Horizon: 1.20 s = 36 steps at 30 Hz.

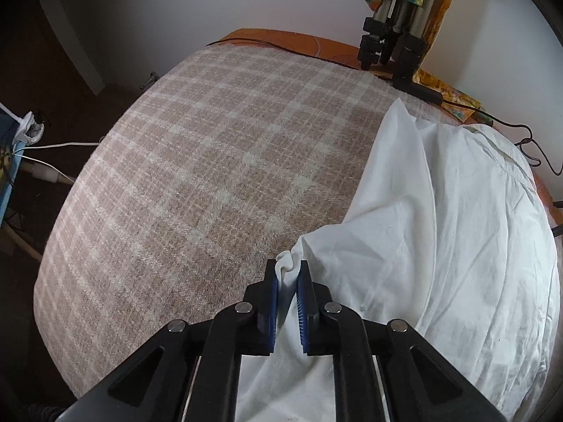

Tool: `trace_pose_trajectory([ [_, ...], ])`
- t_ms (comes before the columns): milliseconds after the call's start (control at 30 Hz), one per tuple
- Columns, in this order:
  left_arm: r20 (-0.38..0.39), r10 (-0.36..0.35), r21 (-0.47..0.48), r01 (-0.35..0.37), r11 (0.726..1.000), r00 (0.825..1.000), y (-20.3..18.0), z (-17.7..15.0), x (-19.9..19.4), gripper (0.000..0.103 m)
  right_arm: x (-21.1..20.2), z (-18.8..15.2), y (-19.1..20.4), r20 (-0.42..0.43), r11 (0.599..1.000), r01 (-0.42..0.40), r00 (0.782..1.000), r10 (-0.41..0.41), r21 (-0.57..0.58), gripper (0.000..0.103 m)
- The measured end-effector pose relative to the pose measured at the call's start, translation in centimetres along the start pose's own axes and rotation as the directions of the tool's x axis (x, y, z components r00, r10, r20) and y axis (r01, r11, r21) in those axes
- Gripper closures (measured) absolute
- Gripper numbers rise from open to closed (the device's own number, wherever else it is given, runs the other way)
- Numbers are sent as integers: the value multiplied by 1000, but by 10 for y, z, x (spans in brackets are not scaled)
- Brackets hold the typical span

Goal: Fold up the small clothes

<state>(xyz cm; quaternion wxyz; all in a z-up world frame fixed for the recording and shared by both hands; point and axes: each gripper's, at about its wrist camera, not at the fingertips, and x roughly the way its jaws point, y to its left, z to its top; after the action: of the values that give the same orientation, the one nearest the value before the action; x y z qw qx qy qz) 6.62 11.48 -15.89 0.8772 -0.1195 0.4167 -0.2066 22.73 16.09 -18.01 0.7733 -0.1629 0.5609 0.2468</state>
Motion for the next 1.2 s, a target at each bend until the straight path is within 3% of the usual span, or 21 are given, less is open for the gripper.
trace_pose_trajectory([
  [267, 25, -79, 97, 77, 992, 997, -39, 18, 1, 100, -45, -18, -55, 91, 992, -90, 992, 81, 92, 98],
  [567, -45, -153, 220, 159, 962, 987, -87, 27, 27, 100, -68, -55, -133, 163, 966, -144, 981, 110, 215, 98],
  [867, -165, -168, 280, 209, 937, 972, -117, 19, 67, 100, -55, -77, -172, 137, 959, -122, 987, 89, 256, 98],
  [967, -212, -204, 283, 259, 923, 956, -123, 13, 70, 88, -41, -81, -174, 112, 967, -85, 992, 59, 239, 98],
  [1100, -202, -262, 297, 314, 902, 944, -126, 8, 52, 87, -26, -86, -185, 90, 964, -82, 994, 60, 254, 98],
  [1200, -127, -243, 323, 272, 906, 962, -114, 12, 34, 87, -26, -89, -186, 87, 966, -84, 994, 65, 243, 98],
])
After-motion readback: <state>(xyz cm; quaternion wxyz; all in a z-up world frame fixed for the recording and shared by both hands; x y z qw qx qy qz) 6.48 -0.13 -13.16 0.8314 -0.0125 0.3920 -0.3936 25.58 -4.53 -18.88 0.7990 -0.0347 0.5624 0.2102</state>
